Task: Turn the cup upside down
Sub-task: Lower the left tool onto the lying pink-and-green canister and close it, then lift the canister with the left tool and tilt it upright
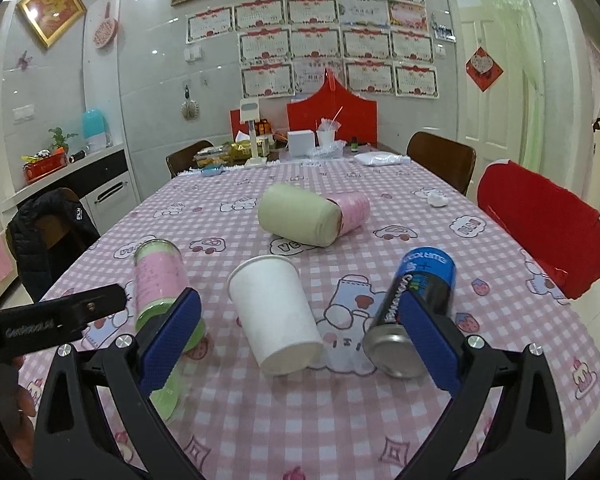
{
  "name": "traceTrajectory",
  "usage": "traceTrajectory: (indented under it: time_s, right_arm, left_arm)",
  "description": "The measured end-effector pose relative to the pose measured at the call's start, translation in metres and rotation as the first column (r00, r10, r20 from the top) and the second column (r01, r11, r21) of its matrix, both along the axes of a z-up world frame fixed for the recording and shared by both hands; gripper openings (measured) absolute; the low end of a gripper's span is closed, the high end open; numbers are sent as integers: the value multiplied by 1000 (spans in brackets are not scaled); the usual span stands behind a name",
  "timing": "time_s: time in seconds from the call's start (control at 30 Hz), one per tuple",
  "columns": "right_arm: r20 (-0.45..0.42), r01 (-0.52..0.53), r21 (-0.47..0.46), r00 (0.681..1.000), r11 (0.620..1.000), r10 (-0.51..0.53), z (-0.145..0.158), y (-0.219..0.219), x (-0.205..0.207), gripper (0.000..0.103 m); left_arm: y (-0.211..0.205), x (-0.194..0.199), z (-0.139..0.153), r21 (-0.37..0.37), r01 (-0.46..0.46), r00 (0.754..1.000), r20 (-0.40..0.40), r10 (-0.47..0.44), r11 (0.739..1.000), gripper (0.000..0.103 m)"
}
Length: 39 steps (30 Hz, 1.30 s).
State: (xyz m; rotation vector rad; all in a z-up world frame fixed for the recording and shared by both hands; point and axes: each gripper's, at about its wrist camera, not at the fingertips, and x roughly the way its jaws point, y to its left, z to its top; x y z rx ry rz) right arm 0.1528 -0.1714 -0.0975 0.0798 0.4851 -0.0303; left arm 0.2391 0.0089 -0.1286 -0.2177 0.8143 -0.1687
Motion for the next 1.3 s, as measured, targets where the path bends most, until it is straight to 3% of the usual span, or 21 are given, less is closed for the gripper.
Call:
traceTrajectory:
  time_s: [0.2, 0.37, 0.6, 0.83, 0.97, 1.3]
  right_arm:
    - [-46, -2, 24, 999, 1000, 3, -5, -8, 30, 96]
    - [-83, -16, 48, 996, 999, 20, -8, -13, 50, 96]
    - [-139, -35, 87, 989, 996, 47, -13, -18, 72, 96]
    - [-165, -46, 122, 984, 992, 66, -15, -21, 82, 96]
    - [-173, -48, 120, 983, 992, 69, -16, -19, 83, 96]
    - [-168, -54, 109, 983, 993, 72, -9, -9, 77, 96]
  left_arm:
    - [-12, 48, -11, -1, -16, 994, -108, 16, 1000, 79]
    - [-15, 81, -27, 3, -38, 974, -223, 38, 999, 79]
    - [-18, 103, -37, 12, -33, 969, -246, 35, 999, 79]
    - [-21, 123, -55, -28, -4, 951, -310, -5, 1000, 79]
    - [-18, 122, -56, -46, -3, 957, -290, -11, 999, 75]
    - [8, 105, -26, -25, -18, 983, -180, 13, 1000, 71]
